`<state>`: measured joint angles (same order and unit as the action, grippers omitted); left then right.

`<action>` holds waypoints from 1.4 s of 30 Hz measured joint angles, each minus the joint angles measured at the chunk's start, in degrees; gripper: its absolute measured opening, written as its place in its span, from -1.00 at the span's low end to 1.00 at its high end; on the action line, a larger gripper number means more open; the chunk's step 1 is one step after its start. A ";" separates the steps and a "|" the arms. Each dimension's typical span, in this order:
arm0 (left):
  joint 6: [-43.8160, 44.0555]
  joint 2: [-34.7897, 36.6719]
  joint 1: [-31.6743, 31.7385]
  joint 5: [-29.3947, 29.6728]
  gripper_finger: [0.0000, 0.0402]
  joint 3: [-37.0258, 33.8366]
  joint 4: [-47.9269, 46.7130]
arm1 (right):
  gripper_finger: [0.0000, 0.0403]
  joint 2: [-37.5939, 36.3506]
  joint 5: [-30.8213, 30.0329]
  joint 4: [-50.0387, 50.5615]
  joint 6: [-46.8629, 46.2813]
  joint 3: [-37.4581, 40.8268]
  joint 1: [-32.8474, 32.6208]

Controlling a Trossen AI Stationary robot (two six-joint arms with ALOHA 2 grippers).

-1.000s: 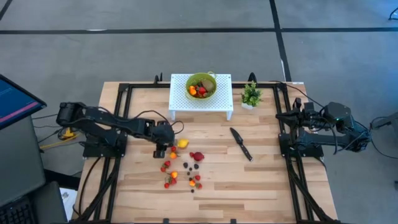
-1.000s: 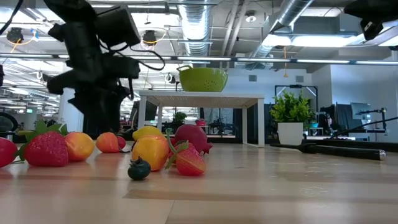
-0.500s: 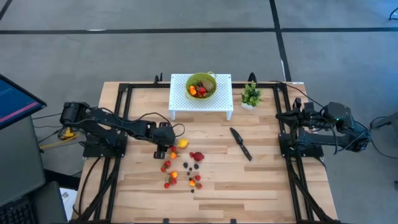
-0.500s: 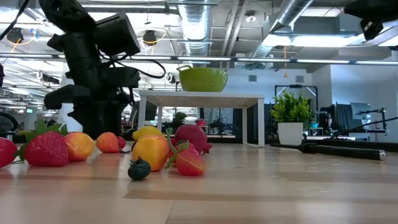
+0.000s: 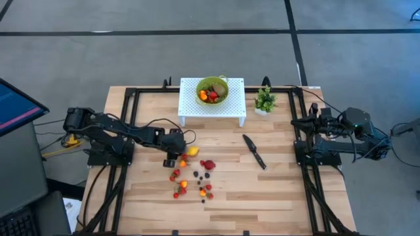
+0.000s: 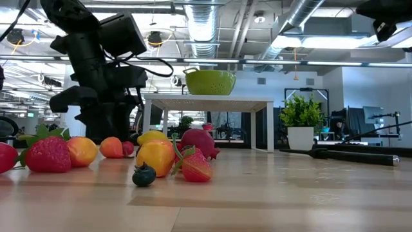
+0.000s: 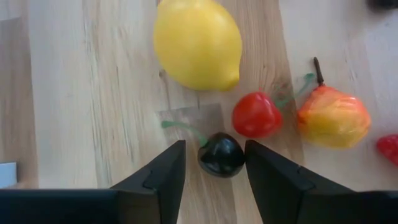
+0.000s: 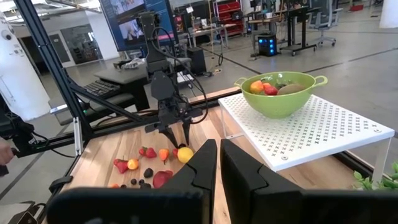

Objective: Pick & Place Fruit
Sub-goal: Put the black cherry into the green strainer bowl

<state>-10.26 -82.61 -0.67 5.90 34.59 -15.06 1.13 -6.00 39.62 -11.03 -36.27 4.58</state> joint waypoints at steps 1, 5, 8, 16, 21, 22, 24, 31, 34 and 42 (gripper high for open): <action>0.00 0.00 0.00 -0.31 -0.22 0.00 0.07 | -0.92 -0.01 0.00 0.00 -0.01 0.00 -0.01; 0.00 0.00 0.00 -1.52 -0.26 0.00 0.25 | -0.92 0.00 0.00 0.00 -0.01 0.00 -0.01; 0.01 -0.89 0.00 -2.23 -0.30 0.00 0.85 | -0.92 0.00 0.00 0.00 0.00 0.00 0.00; 0.02 -4.61 0.00 -4.03 -0.38 0.20 2.01 | -0.92 -0.01 -0.01 0.00 -0.02 0.00 0.00; 0.02 -4.10 0.00 -4.06 -0.38 0.13 2.24 | -0.92 0.00 0.00 0.00 -0.02 0.00 -0.02; 0.02 -3.85 0.00 -4.08 -0.38 0.11 2.24 | -0.92 0.00 0.00 0.00 -0.02 0.00 0.00; 0.02 -3.37 0.00 -4.02 -0.38 -0.01 2.24 | -0.92 0.00 0.00 0.00 -0.01 0.00 -0.02; 0.17 -0.64 -0.02 -3.85 -0.40 -0.11 2.08 | -0.92 0.00 0.00 0.00 -0.01 0.00 0.00; 0.20 0.79 -0.02 -2.96 -0.39 -0.11 2.10 | -0.92 0.00 0.00 0.00 -0.01 0.00 0.00; 3.00 8.41 -0.02 -0.52 -0.39 -0.11 4.76 | -0.92 -0.02 0.00 0.00 -0.02 0.00 0.00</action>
<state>-7.27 -74.20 -0.69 5.38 34.48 -10.30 1.11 -6.00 39.62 -11.05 -36.27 4.58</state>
